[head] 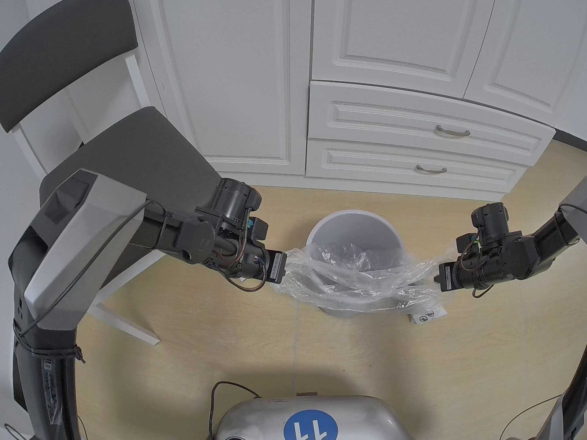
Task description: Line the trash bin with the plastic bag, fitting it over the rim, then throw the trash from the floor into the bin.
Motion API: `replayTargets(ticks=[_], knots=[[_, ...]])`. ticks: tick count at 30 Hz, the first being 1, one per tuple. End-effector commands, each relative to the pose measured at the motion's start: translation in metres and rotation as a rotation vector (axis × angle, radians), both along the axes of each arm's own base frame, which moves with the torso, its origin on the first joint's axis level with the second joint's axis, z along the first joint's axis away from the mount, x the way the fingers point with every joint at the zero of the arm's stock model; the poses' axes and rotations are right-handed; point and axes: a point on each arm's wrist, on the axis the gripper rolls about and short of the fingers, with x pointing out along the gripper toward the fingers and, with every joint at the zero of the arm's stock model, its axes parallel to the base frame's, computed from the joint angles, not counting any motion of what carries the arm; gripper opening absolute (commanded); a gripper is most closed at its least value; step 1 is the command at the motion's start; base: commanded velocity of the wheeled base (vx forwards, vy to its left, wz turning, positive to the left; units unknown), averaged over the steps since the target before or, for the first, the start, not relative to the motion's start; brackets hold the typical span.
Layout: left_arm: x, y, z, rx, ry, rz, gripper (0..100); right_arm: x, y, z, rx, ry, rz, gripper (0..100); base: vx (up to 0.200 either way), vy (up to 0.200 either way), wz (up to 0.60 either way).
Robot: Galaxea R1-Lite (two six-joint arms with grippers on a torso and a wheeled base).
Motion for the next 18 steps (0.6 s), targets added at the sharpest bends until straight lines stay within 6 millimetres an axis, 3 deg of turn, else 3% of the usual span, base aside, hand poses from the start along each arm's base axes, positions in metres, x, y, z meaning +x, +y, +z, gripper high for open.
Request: replayTargets(ticks=[1, 7, 11, 18], knots=[[-0.011, 0.004, 0.014, -0.007, -0.016, -0.022, 0, -0.009, 0.001, 0.019, -0.009, 0.004, 0.014, 0, 0.0, 0.0, 0.0], [-0.009, 0.002, 0.0, 0.025, -0.006, -0.05, 0, -0.005, 0.003, 0.008, -0.013, 0.04, 0.019, 0, 0.0, 0.0, 0.0], [-0.002, -0.009, -0.026, 0.04, 0.029, -0.062, 0, 0.007, 0.008, -0.011, -0.013, 0.079, 0.021, 0, 0.0, 0.0, 0.0], [0.023, -0.023, -0.046, -0.005, 0.047, 0.01, 0, 0.031, 0.011, -0.032, 0.05, 0.087, -0.043, 0, 0.0, 0.0, 0.0]])
